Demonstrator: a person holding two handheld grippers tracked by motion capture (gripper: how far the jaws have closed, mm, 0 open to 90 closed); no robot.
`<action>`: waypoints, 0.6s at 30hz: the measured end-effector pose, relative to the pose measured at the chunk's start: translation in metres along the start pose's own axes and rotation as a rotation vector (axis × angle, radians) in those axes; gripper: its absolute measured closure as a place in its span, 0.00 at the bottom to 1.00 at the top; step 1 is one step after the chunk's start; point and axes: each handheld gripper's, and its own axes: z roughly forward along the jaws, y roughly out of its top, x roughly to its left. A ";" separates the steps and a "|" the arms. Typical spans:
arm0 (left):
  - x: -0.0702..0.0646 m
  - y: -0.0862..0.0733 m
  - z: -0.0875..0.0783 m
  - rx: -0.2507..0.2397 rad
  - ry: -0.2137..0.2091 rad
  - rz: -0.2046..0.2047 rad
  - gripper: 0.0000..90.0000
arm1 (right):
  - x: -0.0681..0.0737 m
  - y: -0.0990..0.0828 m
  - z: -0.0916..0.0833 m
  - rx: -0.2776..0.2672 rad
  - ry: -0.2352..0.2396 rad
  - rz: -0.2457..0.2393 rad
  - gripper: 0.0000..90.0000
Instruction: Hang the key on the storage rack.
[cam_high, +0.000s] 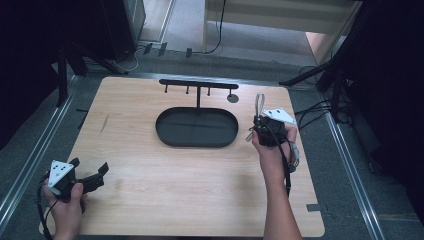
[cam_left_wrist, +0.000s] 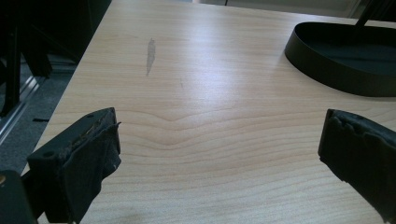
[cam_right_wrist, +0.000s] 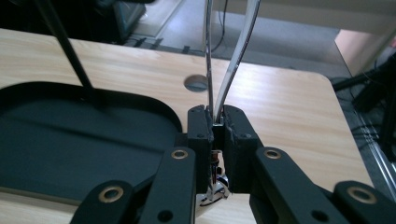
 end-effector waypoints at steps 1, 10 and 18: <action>0.000 0.000 0.000 0.000 -0.001 -0.001 0.00 | 0.003 0.001 0.000 -0.008 0.005 -0.003 0.92; 0.000 0.000 0.000 0.002 -0.003 0.000 0.00 | 0.029 0.009 0.007 -0.046 0.040 -0.036 0.92; 0.001 0.000 0.000 0.004 -0.005 -0.001 0.00 | 0.047 0.014 0.014 -0.063 0.068 -0.056 0.92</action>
